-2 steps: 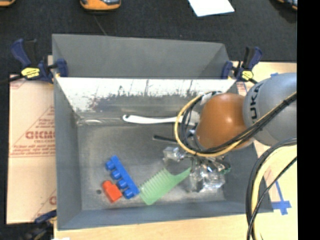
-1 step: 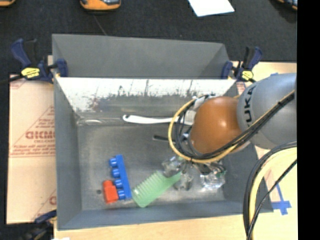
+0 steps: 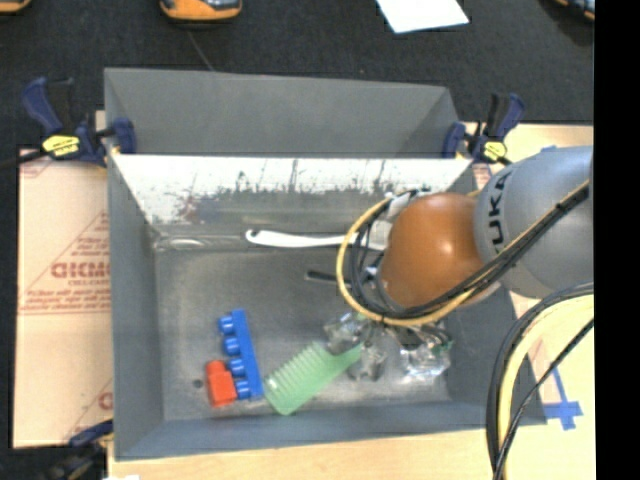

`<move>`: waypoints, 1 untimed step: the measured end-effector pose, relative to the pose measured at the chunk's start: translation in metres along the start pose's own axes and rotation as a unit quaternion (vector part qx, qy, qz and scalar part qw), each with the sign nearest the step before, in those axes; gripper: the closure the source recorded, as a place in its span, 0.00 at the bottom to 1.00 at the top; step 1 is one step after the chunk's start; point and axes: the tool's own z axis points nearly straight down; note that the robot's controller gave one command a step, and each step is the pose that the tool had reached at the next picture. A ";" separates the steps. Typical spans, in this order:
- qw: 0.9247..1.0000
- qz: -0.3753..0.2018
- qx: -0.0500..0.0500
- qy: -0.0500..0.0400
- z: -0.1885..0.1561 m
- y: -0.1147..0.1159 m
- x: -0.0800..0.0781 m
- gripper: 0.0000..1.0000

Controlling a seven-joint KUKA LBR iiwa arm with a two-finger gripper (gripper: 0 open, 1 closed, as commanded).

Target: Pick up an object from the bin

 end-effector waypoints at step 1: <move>1.000 0.001 -0.001 0.001 -0.027 0.000 0.001 1.00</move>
Offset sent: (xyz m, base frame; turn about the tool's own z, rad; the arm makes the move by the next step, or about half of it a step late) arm -0.0015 -0.0001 0.0794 0.0019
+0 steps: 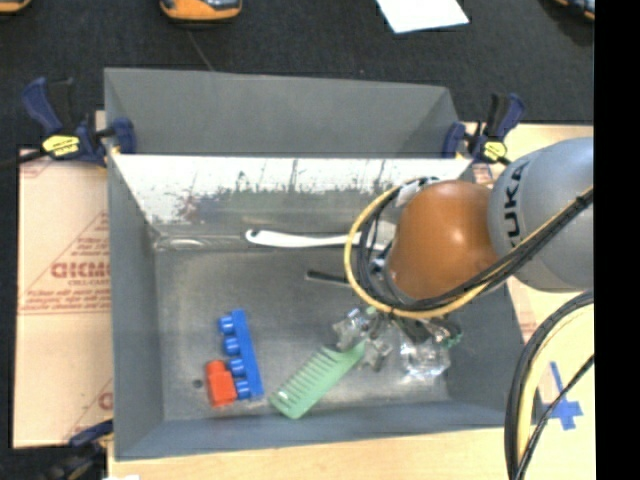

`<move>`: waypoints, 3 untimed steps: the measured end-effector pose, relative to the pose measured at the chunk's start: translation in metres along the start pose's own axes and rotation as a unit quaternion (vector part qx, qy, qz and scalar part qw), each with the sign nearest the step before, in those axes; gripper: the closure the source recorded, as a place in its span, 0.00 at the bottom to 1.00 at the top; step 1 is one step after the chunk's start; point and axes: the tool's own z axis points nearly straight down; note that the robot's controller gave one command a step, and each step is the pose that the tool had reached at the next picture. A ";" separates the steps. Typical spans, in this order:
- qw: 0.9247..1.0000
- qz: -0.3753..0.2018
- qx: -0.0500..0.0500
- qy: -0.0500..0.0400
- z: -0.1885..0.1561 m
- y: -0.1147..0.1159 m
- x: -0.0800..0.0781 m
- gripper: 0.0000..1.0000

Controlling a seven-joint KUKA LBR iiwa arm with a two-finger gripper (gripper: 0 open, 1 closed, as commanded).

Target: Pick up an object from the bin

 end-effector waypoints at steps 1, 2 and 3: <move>1.000 0.001 -0.001 0.000 -0.036 0.000 0.000 1.00; 1.000 0.002 0.000 0.000 -0.063 0.000 0.000 1.00; 1.000 0.003 0.002 -0.003 -0.087 -0.001 -0.001 1.00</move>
Offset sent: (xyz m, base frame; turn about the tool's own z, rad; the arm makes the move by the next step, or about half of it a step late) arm -0.0006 0.0001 0.0838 0.0012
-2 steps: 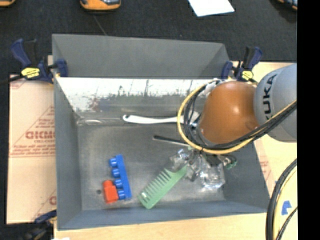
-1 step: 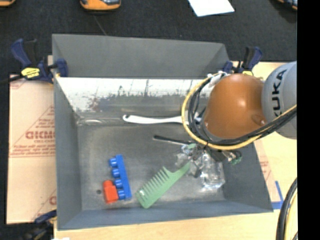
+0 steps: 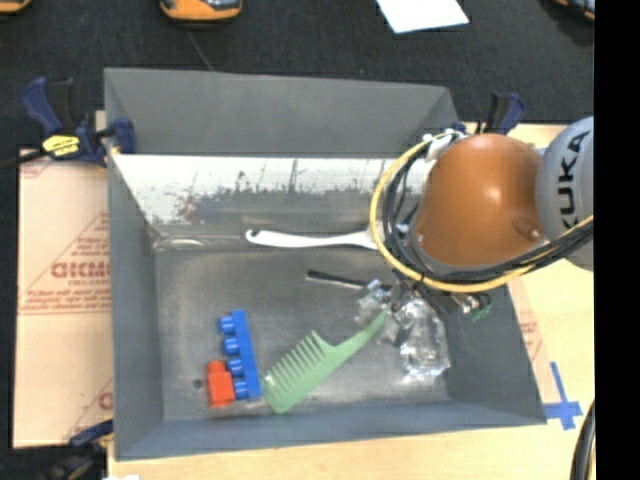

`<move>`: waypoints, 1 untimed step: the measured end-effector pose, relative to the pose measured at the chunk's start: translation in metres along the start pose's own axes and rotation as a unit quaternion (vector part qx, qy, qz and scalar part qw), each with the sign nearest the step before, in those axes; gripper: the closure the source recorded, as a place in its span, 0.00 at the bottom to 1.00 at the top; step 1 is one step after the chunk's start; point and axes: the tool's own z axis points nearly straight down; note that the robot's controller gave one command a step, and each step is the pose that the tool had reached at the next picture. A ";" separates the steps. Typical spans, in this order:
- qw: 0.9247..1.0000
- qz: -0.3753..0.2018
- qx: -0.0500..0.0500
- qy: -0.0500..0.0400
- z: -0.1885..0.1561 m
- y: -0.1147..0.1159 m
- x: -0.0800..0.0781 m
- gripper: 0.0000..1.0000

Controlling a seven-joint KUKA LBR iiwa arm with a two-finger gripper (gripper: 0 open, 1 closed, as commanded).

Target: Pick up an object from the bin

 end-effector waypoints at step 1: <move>1.000 0.002 0.000 -0.001 -0.003 0.000 0.000 1.00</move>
Offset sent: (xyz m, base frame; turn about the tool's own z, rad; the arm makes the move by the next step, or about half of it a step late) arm 0.0002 -0.0004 0.0043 0.0022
